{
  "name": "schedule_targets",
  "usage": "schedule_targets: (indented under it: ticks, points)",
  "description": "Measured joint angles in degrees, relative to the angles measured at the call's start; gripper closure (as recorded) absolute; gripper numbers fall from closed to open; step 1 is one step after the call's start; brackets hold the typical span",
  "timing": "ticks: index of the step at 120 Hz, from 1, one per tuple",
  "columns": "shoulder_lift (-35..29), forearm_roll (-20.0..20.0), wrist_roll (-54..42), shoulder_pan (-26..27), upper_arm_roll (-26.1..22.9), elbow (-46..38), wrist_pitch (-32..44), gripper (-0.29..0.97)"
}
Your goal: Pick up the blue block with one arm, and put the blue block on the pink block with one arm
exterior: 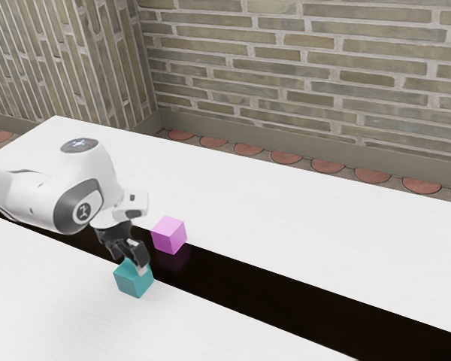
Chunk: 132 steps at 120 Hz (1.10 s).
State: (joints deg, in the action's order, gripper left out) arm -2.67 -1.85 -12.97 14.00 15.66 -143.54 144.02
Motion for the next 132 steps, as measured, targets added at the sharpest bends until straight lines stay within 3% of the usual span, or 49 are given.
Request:
schedule_targets:
  ticks: [132]
  points:
    - [6.0,-3.0,-2.7,0.6,0.4,0.3,5.3,0.03]
